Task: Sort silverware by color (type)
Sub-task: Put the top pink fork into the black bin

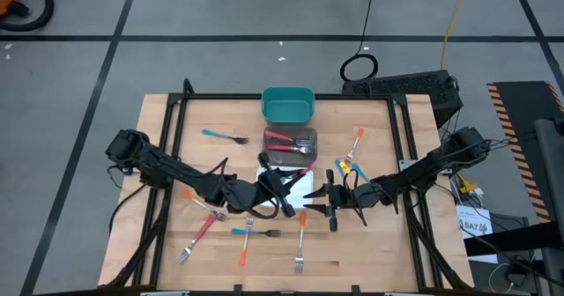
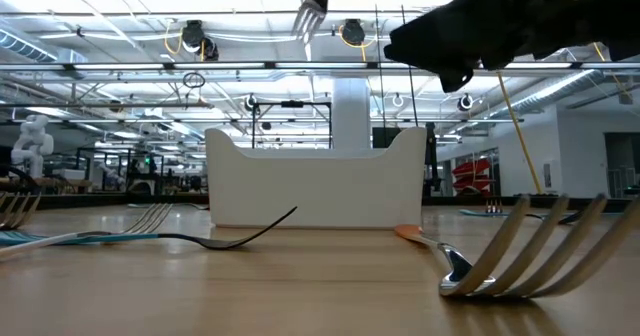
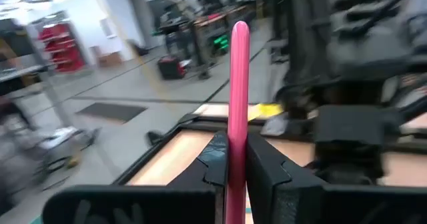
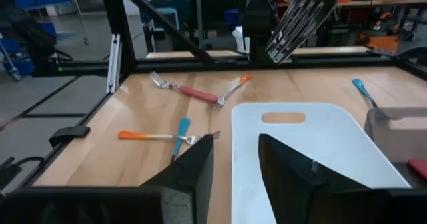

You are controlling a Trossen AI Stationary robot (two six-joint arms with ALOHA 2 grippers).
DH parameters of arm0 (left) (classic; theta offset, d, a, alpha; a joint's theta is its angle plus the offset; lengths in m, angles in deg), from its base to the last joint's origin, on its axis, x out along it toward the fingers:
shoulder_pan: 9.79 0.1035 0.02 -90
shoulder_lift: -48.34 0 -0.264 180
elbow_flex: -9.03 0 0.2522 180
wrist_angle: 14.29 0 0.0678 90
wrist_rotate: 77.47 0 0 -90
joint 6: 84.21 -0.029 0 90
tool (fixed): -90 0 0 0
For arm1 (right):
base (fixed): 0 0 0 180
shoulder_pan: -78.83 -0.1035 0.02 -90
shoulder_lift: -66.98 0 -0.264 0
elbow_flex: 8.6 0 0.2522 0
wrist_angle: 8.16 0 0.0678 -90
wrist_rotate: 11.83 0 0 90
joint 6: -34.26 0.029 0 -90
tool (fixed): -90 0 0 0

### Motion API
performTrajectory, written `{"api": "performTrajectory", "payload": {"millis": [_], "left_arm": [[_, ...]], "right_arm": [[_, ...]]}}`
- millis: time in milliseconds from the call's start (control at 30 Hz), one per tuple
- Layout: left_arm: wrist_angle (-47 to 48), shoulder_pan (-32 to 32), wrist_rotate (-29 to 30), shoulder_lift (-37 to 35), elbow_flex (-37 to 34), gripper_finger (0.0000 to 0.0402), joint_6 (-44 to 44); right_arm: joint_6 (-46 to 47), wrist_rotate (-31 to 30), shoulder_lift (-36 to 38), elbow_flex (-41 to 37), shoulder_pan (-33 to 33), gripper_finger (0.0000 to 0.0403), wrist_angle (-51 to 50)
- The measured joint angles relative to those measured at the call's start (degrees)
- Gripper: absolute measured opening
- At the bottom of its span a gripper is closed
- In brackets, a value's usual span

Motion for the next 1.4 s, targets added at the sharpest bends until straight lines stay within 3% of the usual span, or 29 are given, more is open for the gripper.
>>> {"api": "performTrajectory", "payload": {"millis": [100,300,400,600,933,1200,1400], "left_arm": [[-1.3,0.4,-4.0,0.0,0.0,0.0024,0.4],[-2.8,0.6,-6.5,0.0,0.0,0.0024,0.6],[-7.7,0.7,-8.9,1.9,0.0,0.0024,-0.5],[-15.4,0.8,-11.8,5.4,-0.1,0.0024,-4.4],[-18.0,2.2,-17.9,6.8,0.0,0.0024,-3.0],[-17.8,2.3,-17.9,6.8,0.0,0.0024,-3.4],[-17.8,2.6,-21.7,6.8,0.0,0.0024,-4.6]], "right_arm": [[-0.7,0.0,0.0,0.0,0.0,0.0115,0.9],[-0.9,0.0,0.0,0.0,0.0,0.0115,1.4],[-1.7,0.0,0.0,0.0,0.0,0.0118,3.1],[-1.9,-0.2,0.0,0.0,0.0,0.0161,3.8],[-2.2,-0.3,0.0,0.0,1.9,0.0216,5.1],[-6.3,0.1,0.0,0.0,2.8,0.0200,9.3],[-6.4,3.0,0.0,0.0,2.8,0.0143,9.4]]}}
